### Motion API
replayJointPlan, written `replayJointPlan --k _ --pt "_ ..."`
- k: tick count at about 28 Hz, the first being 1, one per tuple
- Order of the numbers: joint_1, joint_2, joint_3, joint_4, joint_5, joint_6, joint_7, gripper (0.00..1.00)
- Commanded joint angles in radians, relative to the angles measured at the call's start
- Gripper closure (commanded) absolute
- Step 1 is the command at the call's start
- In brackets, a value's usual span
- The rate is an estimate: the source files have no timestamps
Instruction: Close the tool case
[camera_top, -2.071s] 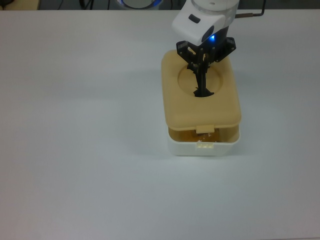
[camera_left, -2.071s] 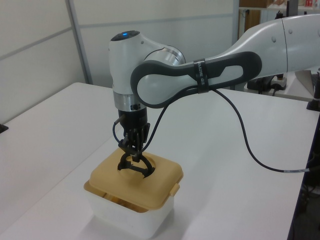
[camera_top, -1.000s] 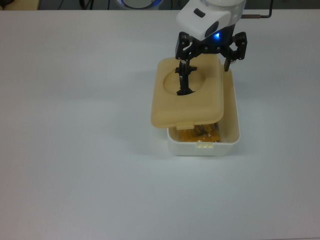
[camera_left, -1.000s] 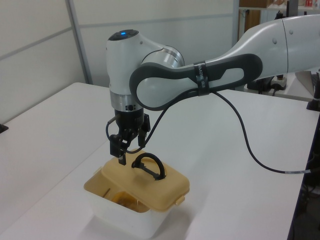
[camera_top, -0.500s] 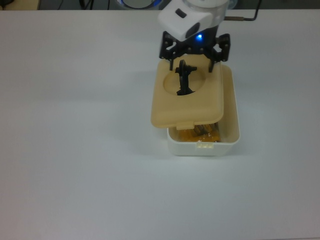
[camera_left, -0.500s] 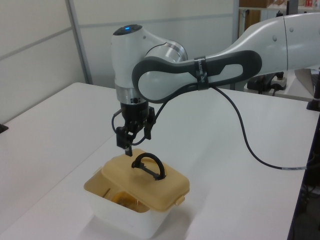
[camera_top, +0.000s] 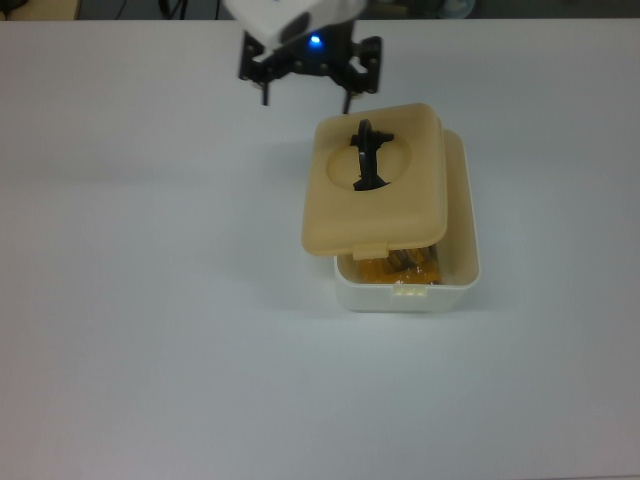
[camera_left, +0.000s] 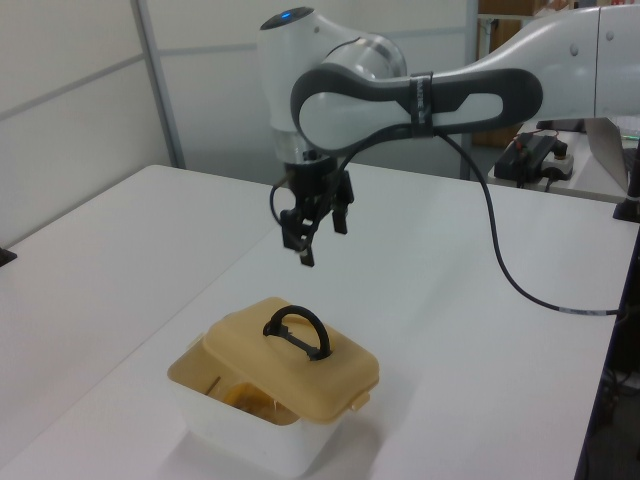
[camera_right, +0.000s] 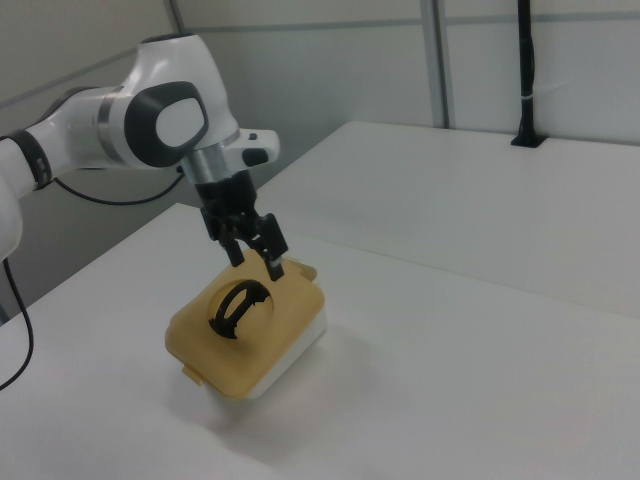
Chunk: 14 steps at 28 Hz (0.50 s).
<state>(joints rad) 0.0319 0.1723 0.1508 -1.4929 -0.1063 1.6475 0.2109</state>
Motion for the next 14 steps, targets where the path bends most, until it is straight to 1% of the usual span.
replayJointPlan --k 1,3,4,9,14 --pt "0.017 -0.017 -0.077 0.002 -0.007 -0.028 -0.061 0.00" --pt "0.017 -0.019 -0.097 0.002 -0.007 -0.028 -0.076 0.00" --pt "0.016 -0.020 -0.114 0.002 -0.007 -0.028 -0.085 0.00" --pt "0.016 -0.031 -0.158 0.002 -0.007 -0.028 -0.125 0.00" --pt "0.016 -0.046 -0.189 0.000 -0.009 -0.028 -0.150 0.00"
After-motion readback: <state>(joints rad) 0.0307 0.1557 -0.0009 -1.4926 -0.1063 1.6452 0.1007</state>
